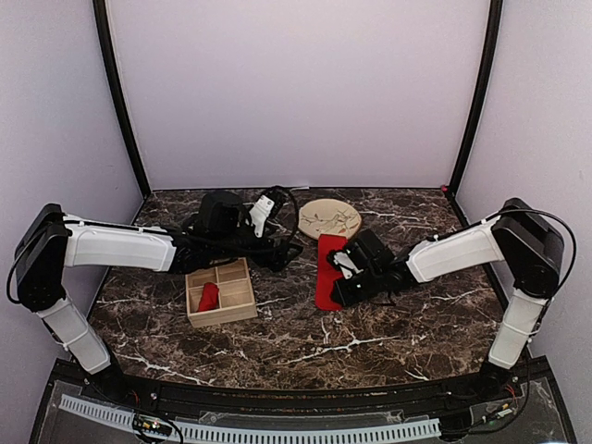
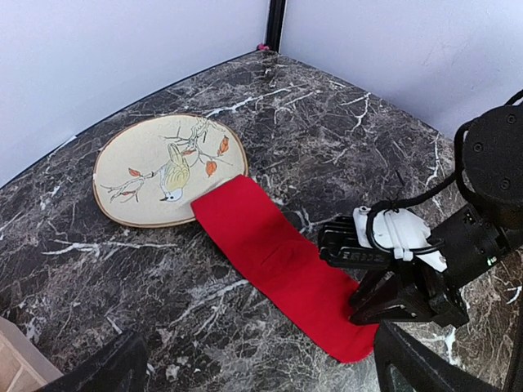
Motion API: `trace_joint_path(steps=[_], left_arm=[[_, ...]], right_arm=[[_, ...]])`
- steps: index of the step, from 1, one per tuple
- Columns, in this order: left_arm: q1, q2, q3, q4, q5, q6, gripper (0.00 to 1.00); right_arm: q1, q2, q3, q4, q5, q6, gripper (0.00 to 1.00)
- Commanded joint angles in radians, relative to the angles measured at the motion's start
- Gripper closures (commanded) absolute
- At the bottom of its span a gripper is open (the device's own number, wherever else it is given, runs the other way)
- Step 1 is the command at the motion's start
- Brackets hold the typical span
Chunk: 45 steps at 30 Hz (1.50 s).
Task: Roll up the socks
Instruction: Move the sock to the center of the board.
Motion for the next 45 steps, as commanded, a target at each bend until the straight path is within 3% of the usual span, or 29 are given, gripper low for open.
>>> trace_joint_path(steps=[1, 14, 18, 21, 25, 37, 45], left_arm=[[-0.021, -0.033, -0.012, -0.041, -0.001, -0.014, 0.01], [-0.077, -0.039, -0.062, -0.083, -0.024, -0.054, 0.01], [-0.093, -0.057, -0.098, -0.099, -0.042, -0.062, 0.01], [-0.100, -0.076, -0.137, -0.094, -0.044, -0.073, 0.01], [-0.117, -0.103, -0.187, -0.075, -0.033, -0.067, 0.01], [-0.252, -0.130, -0.316, 0.034, -0.020, 0.076, 0.03], [-0.307, -0.101, -0.353, 0.114, -0.080, 0.131, 0.04]], right_arm=[[0.063, -0.010, -0.065, -0.043, -0.054, 0.094, 0.83], [0.214, -0.084, -0.058, -0.082, -0.171, 0.156, 0.79], [0.217, -0.136, -0.046, -0.098, -0.193, 0.160, 0.72], [0.219, -0.190, -0.043, -0.116, -0.143, 0.135, 0.57], [0.218, -0.254, -0.056, -0.149, -0.100, 0.043, 0.49], [0.330, -0.403, -0.259, -0.041, 0.008, -0.205, 0.47], [0.393, -0.345, -0.243, -0.031, 0.118, -0.322, 0.48]])
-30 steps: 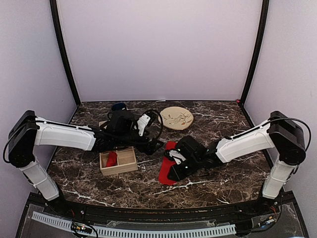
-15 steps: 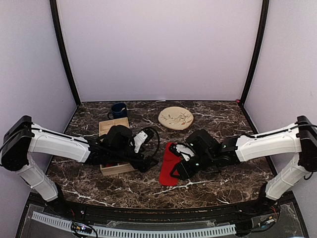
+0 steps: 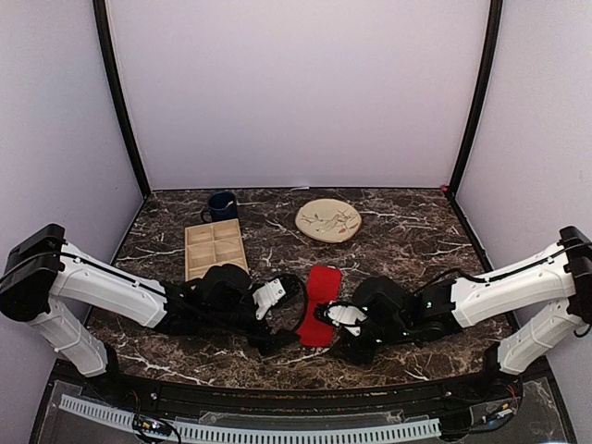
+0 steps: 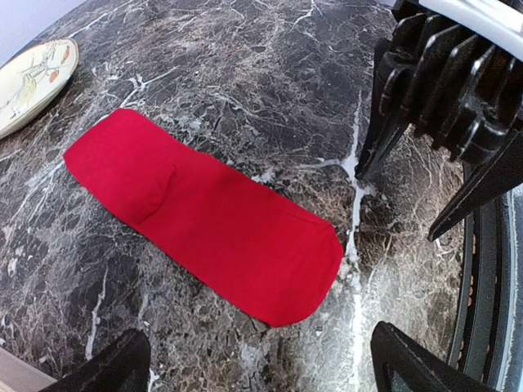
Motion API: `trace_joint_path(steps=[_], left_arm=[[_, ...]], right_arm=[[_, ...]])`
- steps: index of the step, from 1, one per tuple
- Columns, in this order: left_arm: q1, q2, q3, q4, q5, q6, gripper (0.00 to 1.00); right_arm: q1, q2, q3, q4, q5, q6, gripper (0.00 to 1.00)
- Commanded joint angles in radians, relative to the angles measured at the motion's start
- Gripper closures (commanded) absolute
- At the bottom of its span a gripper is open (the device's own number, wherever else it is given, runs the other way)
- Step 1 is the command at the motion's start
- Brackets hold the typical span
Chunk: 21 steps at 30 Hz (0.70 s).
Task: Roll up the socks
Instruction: Move the sock to the center of the board.
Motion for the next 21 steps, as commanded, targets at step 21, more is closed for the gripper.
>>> trace_joint_path(steps=[21], left_arm=[[-0.045, -0.057, -0.141, 0.197, -0.151, 0.058, 0.05]], right_arm=[[0.033, 0.281, 0.165, 0.040, 0.157, -0.246, 0.56]])
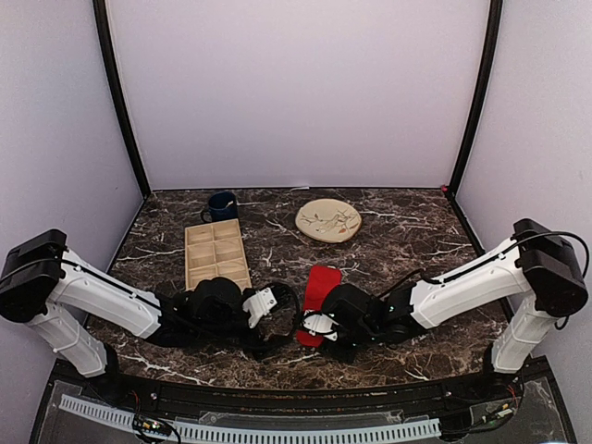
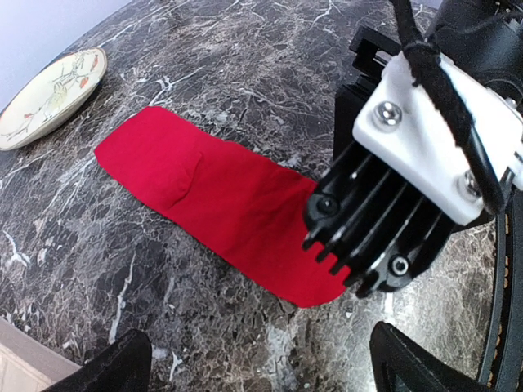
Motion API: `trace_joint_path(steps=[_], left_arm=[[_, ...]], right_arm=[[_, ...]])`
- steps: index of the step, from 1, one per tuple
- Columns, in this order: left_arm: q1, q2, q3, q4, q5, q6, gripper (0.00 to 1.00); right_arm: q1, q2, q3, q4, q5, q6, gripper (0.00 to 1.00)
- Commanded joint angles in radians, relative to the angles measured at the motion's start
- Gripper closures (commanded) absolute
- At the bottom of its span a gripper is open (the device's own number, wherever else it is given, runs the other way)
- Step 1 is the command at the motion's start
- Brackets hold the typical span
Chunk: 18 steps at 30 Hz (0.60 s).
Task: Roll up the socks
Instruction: Move the sock to the center of the board, then pick up the sock from the center of the board.
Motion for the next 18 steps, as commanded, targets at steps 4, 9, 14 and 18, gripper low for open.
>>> trace_joint_path(steps=[4, 9, 14, 18], left_arm=[[-0.006, -0.065, -0.060, 0.077, -0.039, -0.005, 0.05], [-0.006, -0.099, -0.095, 0.107, -0.066, -0.009, 0.05], [-0.006, -0.117, -0.113, 0.120, -0.077, -0.014, 0.05], [-0.006, -0.125, -0.124, 0.135, -0.067, -0.019, 0.05]], right_arm=[[0.007, 0.050, 0.037, -0.003, 0.011, -0.047, 0.62], [0.007, 0.085, 0.059, -0.020, 0.011, -0.061, 0.74], [0.008, 0.091, 0.061, -0.045, 0.018, -0.055, 0.83], [0.008, 0.066, 0.049, -0.048, 0.012, -0.035, 0.93]])
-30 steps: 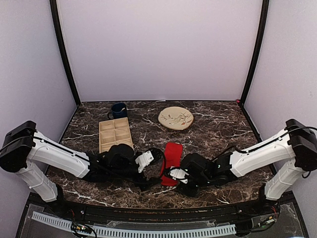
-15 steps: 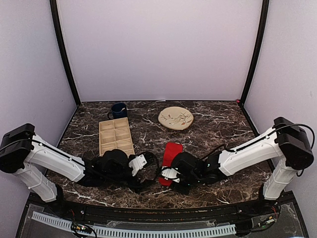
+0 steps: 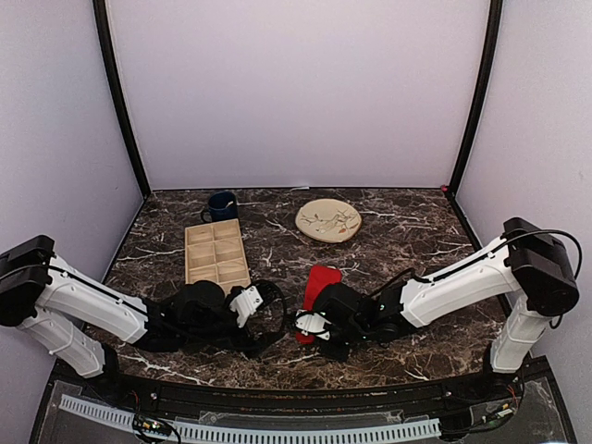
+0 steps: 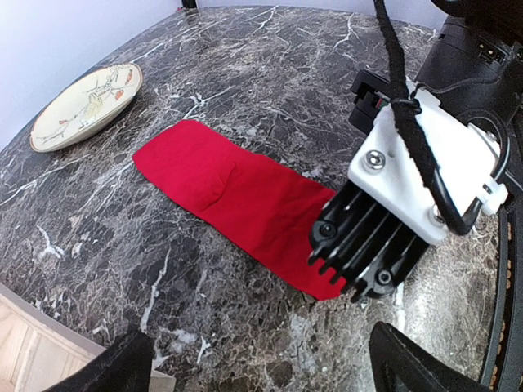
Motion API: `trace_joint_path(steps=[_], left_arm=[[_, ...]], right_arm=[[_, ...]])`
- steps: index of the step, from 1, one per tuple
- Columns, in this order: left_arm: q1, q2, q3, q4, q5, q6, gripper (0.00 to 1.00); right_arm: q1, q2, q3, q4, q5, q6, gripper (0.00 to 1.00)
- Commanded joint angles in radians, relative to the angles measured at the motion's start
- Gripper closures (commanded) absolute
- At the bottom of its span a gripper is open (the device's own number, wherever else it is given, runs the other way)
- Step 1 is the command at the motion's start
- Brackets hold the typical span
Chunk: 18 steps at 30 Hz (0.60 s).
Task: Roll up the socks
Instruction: Pick up the sock from the center of the board.
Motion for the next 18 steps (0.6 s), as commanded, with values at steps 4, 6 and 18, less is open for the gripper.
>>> trace_joint_path(steps=[4, 6, 18], left_arm=[[-0.006, -0.036, -0.032, 0.054, 0.028, -0.014, 0.05], [-0.007, -0.038, -0.034, 0.057, 0.052, -0.014, 0.05], [-0.065, 0.035, 0.022, 0.007, 0.174, 0.040, 0.08]], right_arm=[[0.004, -0.021, -0.012, -0.050, -0.032, 0.034, 0.98], [-0.003, -0.030, -0.010, -0.048, -0.071, 0.044, 0.99], [-0.136, -0.042, 0.010, -0.063, -0.372, 0.096, 1.00]])
